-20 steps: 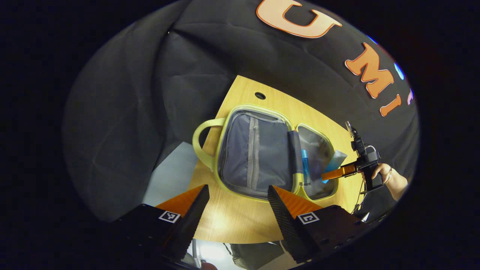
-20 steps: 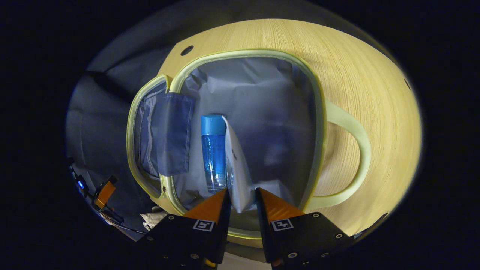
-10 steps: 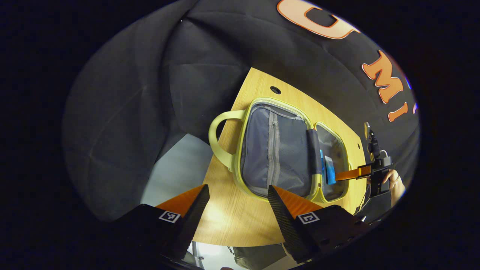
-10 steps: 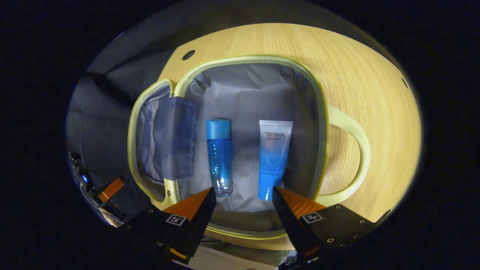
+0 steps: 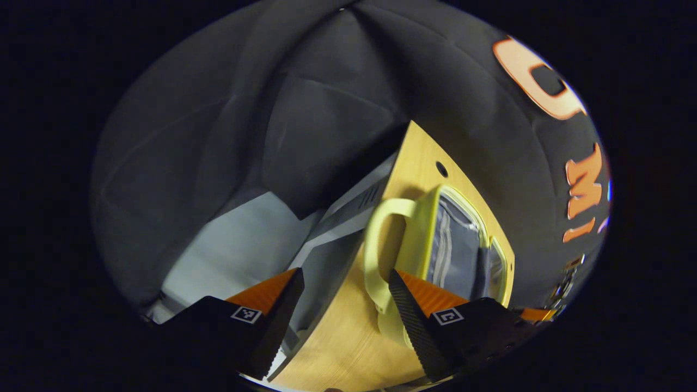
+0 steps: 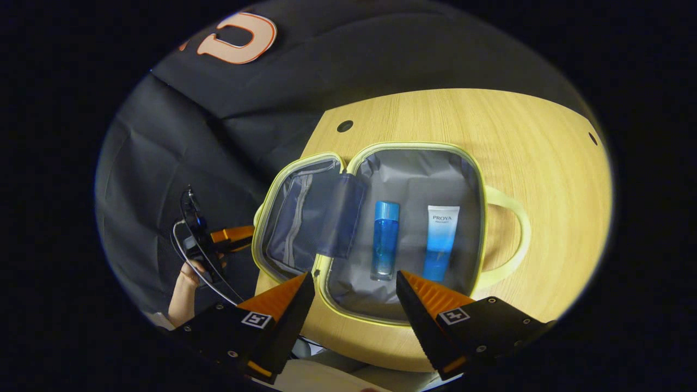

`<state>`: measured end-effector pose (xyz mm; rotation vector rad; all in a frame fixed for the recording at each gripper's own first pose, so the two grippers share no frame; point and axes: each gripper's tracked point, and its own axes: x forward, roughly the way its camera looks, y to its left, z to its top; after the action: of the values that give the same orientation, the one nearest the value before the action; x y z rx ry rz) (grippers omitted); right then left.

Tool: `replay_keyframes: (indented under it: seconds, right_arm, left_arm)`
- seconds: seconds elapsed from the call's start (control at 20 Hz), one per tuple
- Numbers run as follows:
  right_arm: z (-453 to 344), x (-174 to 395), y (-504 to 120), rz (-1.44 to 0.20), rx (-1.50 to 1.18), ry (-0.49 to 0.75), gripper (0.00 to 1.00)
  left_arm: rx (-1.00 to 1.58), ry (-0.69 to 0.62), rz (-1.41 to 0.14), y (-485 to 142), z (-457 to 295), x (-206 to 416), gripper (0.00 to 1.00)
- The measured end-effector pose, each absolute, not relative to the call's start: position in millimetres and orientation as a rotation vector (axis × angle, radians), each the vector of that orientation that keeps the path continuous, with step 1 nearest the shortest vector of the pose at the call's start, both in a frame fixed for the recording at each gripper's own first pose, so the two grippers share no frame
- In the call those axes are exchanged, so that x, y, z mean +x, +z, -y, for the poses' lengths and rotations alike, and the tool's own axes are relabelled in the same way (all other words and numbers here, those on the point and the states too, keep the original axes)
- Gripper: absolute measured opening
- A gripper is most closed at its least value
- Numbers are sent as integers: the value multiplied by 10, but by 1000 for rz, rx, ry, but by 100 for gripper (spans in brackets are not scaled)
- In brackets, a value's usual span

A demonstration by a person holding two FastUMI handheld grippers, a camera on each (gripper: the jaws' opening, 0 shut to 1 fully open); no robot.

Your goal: First open the suitcase, pack the skin care products into it, and then close the suitcase.

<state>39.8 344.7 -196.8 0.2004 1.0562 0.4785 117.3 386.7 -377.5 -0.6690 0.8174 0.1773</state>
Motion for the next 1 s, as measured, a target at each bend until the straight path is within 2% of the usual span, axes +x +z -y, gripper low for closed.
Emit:
replay_keyframes:
  seconds: [0.1, 0.35, 0.4, 0.45, 0.6, 0.65, 0.7, 0.85, 1.0]
  right_arm:
    - [-3348, 369, -1988, -1065, 219, 444, 96]
    - [-3120, 333, -2044, -1074, 272, 370, 96]
    - [-3050, 344, -2058, -1065, 261, 352, 96]
    - [-3023, 345, -2049, -1060, 257, 345, 96]
    - [-2995, 335, -2027, -1046, 270, 344, 96]
    - [-2978, 339, -2028, -1039, 271, 344, 96]
    - [-2943, 331, -2015, -1030, 267, 341, 96]
    - [-2856, 295, -2003, -1015, 266, 343, 96]
    - [-2693, 333, -1931, -965, 274, 332, 96]
  left_arm:
    - [-808, 167, -776, -3820, -3881, 1379, 97]
    - [-850, 105, -779, -3900, -3716, 1568, 94]
    - [-859, 73, -777, -3862, -3649, 1614, 70]
    - [-833, 90, -793, -3909, -3642, 1643, 71]
    - [-801, 193, -834, -3896, -3732, 1582, 16]
    - [-772, 190, -833, -3847, -3699, 1593, 16]
    - [-711, 176, -818, -3648, -3643, 1569, 12]
    - [-543, 169, -781, -3165, -3559, 1577, 12]
    - [-425, 144, -689, -2369, -3253, 1583, 11]
